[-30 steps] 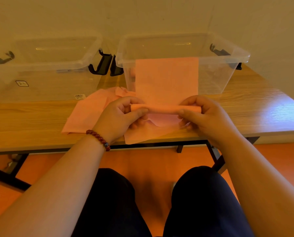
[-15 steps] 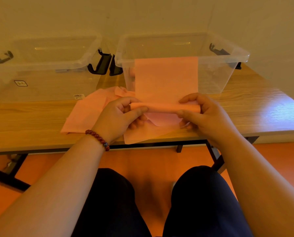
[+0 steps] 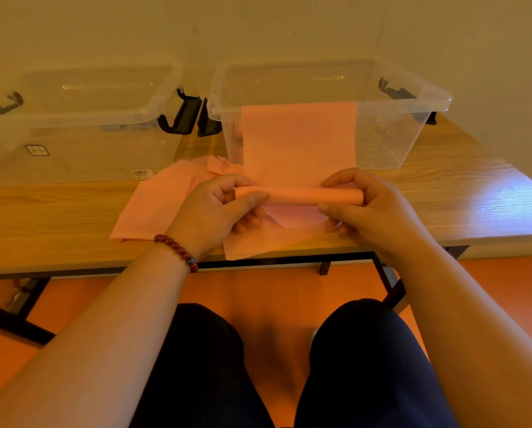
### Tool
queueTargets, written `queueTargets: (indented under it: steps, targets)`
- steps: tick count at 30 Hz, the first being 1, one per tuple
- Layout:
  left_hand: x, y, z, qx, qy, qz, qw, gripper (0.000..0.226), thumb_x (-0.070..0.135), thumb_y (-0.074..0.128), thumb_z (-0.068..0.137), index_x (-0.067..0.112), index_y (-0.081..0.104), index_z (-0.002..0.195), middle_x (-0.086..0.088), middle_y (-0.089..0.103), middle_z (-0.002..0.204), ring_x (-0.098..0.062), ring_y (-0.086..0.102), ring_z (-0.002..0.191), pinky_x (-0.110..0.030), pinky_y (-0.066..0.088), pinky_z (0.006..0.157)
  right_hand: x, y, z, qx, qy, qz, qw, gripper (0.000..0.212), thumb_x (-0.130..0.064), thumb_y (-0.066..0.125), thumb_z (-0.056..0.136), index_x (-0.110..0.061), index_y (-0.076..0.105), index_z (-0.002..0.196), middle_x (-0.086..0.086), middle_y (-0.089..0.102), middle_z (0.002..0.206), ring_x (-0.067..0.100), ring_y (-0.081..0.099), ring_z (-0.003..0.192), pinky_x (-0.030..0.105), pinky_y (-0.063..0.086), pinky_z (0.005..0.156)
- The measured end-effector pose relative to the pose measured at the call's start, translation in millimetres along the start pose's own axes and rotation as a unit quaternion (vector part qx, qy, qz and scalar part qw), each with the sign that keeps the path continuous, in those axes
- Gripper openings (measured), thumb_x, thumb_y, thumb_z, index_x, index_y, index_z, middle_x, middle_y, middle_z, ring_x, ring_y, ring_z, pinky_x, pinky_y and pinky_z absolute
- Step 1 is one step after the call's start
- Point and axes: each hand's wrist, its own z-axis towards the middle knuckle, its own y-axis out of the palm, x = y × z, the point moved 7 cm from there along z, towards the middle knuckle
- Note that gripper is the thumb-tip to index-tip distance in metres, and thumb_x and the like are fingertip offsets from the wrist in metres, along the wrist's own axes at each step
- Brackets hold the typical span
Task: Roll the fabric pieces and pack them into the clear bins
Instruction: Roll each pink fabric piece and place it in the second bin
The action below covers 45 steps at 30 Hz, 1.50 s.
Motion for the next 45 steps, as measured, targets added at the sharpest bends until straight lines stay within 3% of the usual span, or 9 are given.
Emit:
queueTargets:
  steps: [4,10,19,24,29,35,41,45]
  targets:
    - [-2.8,-0.1,1.0,-0.007,-0.011,-0.013,1.000,0.019,0.018,0.072,0.081,0.028,0.064,0.095,-0.001,0.074,0.077,-0.015,0.066,0.068,-0.021,0.053,0.055,-0.6,-0.5,0.1,0.015,-0.004,0.006,1.000,0.001,-0.021,0.068,0.089,-0.021,0.068,0.090,-0.002,0.069,0.069,0.011,0.066,0.062,0.020,0.051,0.055]
    - [0.7,0.6,0.0,-0.001,-0.001,-0.001,1.000,0.007,0.016,0.063,0.088,0.023,0.063,0.087,0.005,0.071,0.065,-0.006,0.064,0.057,-0.017,0.050,0.051,-0.1,1.5,0.0,-0.003,0.006,0.014,1.000,0.017,-0.019,0.072,0.083,-0.025,0.065,0.097,0.000,0.071,0.073,0.012,0.066,0.063,0.023,0.053,0.056]
    - [1.2,1.2,-1.3,-0.008,-0.008,-0.010,1.000,0.016,0.013,0.069,0.084,0.025,0.064,0.094,0.004,0.074,0.073,-0.009,0.067,0.064,-0.018,0.051,0.053,-2.7,0.1,-0.1,0.013,-0.002,0.016,1.000,0.003,-0.021,0.065,0.090,-0.019,0.066,0.091,0.000,0.070,0.070,0.016,0.067,0.064,0.021,0.052,0.054]
    - [0.5,1.1,-0.8,-0.003,-0.003,0.000,1.000,0.007,0.020,0.063,0.088,0.026,0.064,0.090,0.005,0.072,0.066,-0.006,0.064,0.056,-0.017,0.049,0.050,-1.3,0.2,-1.0,-0.005,0.013,0.001,1.000,0.021,-0.020,0.074,0.082,-0.025,0.063,0.099,0.004,0.071,0.072,0.010,0.065,0.059,0.022,0.052,0.054]
    - [-2.6,0.5,0.4,-0.009,-0.020,-0.005,1.000,0.017,0.015,0.069,0.083,0.025,0.060,0.095,0.002,0.072,0.068,-0.012,0.066,0.061,-0.020,0.052,0.053,-1.2,0.2,0.5,0.011,0.012,0.015,1.000,0.005,-0.021,0.067,0.089,-0.017,0.066,0.091,-0.001,0.070,0.070,0.013,0.065,0.062,0.020,0.051,0.053]
    - [1.8,0.6,-0.5,0.005,-0.005,0.005,1.000,0.004,0.018,0.062,0.090,0.021,0.061,0.086,0.003,0.069,0.060,-0.006,0.061,0.050,-0.016,0.047,0.046,-0.9,1.4,-0.6,-0.014,0.021,0.011,1.000,0.020,-0.017,0.072,0.084,-0.025,0.062,0.100,0.002,0.071,0.075,0.013,0.066,0.064,0.028,0.051,0.059]
    - [-0.3,0.0,-1.1,-0.005,-0.015,0.002,1.000,0.017,0.017,0.070,0.082,0.028,0.064,0.093,-0.003,0.074,0.078,-0.009,0.064,0.062,-0.017,0.046,0.048,-2.6,-0.1,-1.3,0.007,0.004,0.010,1.000,0.008,-0.021,0.065,0.091,-0.016,0.065,0.097,0.001,0.070,0.071,0.015,0.067,0.065,0.024,0.052,0.056]
    - [1.5,0.4,-2.2,-0.004,-0.004,0.010,1.000,0.007,0.019,0.065,0.087,0.026,0.065,0.087,0.006,0.072,0.067,-0.003,0.062,0.057,-0.017,0.045,0.046,-1.6,0.2,-0.7,-0.001,0.005,0.011,1.000,0.012,-0.023,0.068,0.087,-0.023,0.064,0.099,0.001,0.071,0.074,0.015,0.067,0.066,0.026,0.052,0.058]
